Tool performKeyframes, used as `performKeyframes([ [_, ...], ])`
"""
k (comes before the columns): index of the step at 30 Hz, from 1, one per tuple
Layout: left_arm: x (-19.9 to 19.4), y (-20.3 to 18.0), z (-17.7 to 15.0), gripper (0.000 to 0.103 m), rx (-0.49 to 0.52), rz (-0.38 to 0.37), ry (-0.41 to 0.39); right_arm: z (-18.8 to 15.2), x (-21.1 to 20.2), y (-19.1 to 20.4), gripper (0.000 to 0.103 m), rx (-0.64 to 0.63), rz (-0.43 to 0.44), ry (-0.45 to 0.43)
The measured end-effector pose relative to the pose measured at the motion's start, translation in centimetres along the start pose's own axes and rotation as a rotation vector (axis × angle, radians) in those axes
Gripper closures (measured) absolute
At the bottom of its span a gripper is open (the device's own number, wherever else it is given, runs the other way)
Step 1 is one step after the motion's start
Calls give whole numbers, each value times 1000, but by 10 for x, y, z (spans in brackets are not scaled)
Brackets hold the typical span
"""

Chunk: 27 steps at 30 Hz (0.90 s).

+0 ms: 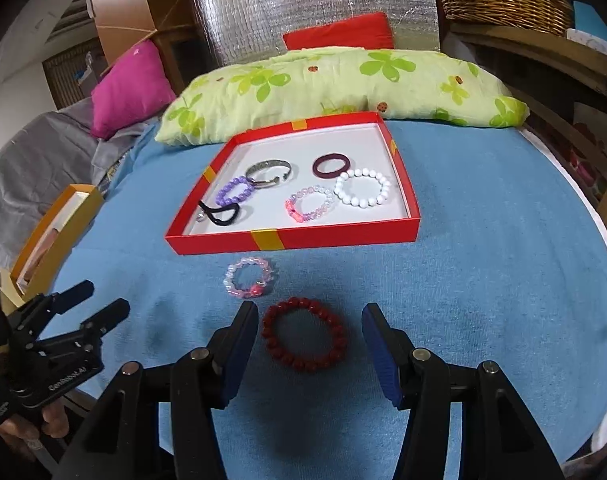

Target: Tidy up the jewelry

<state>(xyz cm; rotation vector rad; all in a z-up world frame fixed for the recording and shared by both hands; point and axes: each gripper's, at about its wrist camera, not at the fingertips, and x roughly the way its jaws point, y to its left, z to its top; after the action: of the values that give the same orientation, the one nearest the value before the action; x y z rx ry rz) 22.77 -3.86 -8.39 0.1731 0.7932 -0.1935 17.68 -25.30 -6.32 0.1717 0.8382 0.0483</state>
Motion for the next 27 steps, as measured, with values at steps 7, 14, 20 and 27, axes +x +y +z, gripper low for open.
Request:
performKeyframes([
  [7, 9, -11, 4, 33, 24, -10, 19, 3, 17, -14, 45, 64, -16, 74],
  [14, 15, -18, 6, 33, 27, -23, 38, 3, 15, -17, 46, 69, -13, 82],
  [20, 19, -24, 8, 33, 28, -30, 52, 1, 14, -21, 54, 65, -5, 86],
  [27, 22, -29, 7, 33, 36, -30, 58, -1, 13, -28, 57, 83, -10, 85],
])
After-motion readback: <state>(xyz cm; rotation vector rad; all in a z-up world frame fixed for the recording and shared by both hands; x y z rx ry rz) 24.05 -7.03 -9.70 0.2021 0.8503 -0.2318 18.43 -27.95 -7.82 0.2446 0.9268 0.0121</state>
